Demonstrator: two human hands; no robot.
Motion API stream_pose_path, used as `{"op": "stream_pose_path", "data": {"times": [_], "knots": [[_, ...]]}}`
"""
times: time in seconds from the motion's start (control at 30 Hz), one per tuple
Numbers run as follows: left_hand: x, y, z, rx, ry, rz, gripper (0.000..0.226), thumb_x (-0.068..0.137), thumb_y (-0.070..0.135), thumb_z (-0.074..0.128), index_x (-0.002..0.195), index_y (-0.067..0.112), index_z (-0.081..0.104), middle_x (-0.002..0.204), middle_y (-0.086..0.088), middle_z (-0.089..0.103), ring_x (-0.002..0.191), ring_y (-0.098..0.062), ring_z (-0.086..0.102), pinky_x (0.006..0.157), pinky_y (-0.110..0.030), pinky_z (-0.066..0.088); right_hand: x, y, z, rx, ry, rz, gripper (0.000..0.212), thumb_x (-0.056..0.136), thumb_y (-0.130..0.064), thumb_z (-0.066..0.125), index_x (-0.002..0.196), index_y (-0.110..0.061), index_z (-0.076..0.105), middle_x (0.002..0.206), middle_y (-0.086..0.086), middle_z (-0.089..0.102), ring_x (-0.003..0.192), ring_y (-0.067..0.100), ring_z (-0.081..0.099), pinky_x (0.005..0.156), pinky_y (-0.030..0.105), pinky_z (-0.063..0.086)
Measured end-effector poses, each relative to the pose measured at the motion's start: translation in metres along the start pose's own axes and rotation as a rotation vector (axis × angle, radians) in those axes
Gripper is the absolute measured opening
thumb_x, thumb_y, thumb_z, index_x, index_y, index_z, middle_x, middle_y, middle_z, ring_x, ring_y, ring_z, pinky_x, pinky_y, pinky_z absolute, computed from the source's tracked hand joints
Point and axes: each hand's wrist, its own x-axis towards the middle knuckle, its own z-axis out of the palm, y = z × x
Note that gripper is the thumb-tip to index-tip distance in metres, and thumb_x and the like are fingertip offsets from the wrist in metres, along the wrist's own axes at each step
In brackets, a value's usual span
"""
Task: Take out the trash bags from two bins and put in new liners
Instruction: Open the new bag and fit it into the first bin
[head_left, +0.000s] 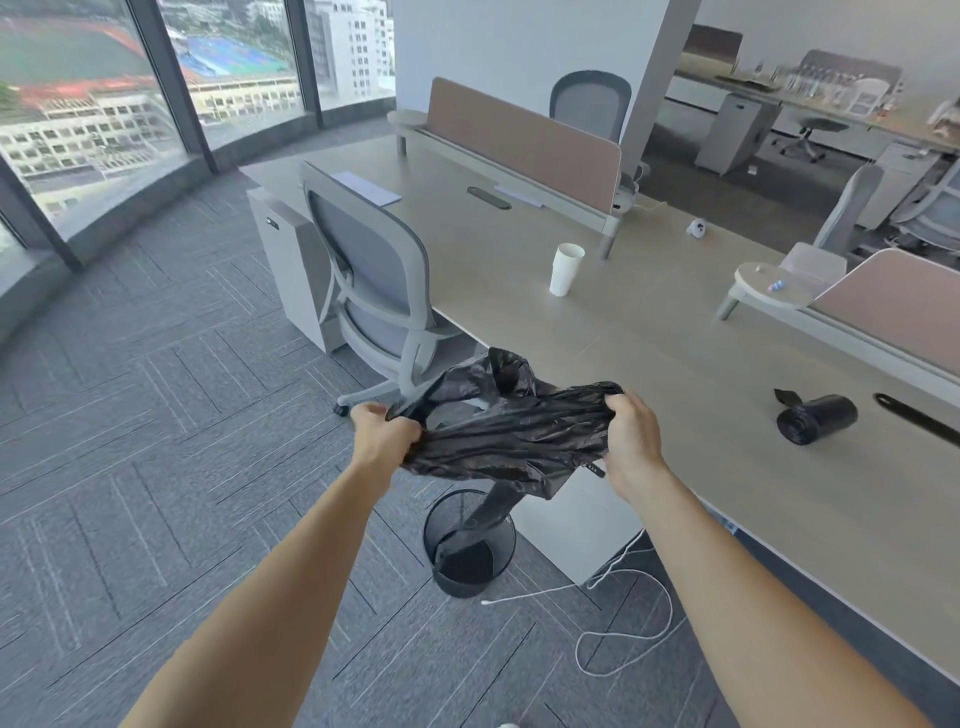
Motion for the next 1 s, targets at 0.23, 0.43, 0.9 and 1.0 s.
{"op": "stream_pose_path", "data": {"times": [0.23, 0.43, 0.9, 1.0], "knots": [[-0.03, 0.027, 0.028, 0.668, -0.557, 0.331, 0.017, 0.084, 0.038, 0.074, 0.083, 0.026, 0.062, 0.071, 0.008, 0.067, 0.06, -0.006, 0.061, 0.058, -0.023, 0.046, -0.011, -0.008, 0.014, -0.197, -0.266, -0.095, 0.016, 0.074, -0.016, 0.048, 0.072, -0.016, 0.064, 0.073, 0.01, 0.06, 0.072, 0.025, 0.055, 0.07, 0.038, 0.041], [-0.032, 0.02, 0.041, 0.117, -0.53, 0.147, 0.024, 0.101, 0.018, 0.052, 0.103, -0.001, 0.065, 0.1, -0.018, 0.073, 0.09, -0.031, 0.069, 0.086, -0.043, 0.056, -0.021, 0.005, 0.009, -0.628, 0.16, -0.401, 0.054, 0.086, -0.04, 0.063, 0.127, -0.013, 0.043, 0.13, 0.008, 0.041, 0.119, 0.025, 0.041, 0.1, 0.042, 0.034], [-0.024, 0.014, 0.008, -0.371, -0.209, -0.046, 0.025, 0.099, 0.031, 0.056, 0.101, 0.007, 0.057, 0.065, -0.002, 0.061, 0.041, -0.015, 0.049, 0.051, -0.028, 0.046, -0.015, 0.038, 0.013, -0.325, -0.315, 0.025, 0.024, 0.099, -0.023, 0.051, 0.082, -0.012, 0.063, 0.08, 0.004, 0.069, 0.075, 0.02, 0.065, 0.078, 0.039, 0.053], [-0.016, 0.006, -0.001, -0.313, -0.054, -0.038, 0.019, 0.099, 0.031, 0.055, 0.101, 0.013, 0.058, 0.063, 0.002, 0.056, 0.042, -0.012, 0.034, 0.048, -0.025, 0.031, -0.011, 0.032, 0.013, -0.054, -0.123, 0.154, 0.023, 0.094, -0.012, 0.046, 0.071, -0.012, 0.05, 0.08, 0.007, 0.067, 0.075, 0.022, 0.063, 0.075, 0.038, 0.052]]}}
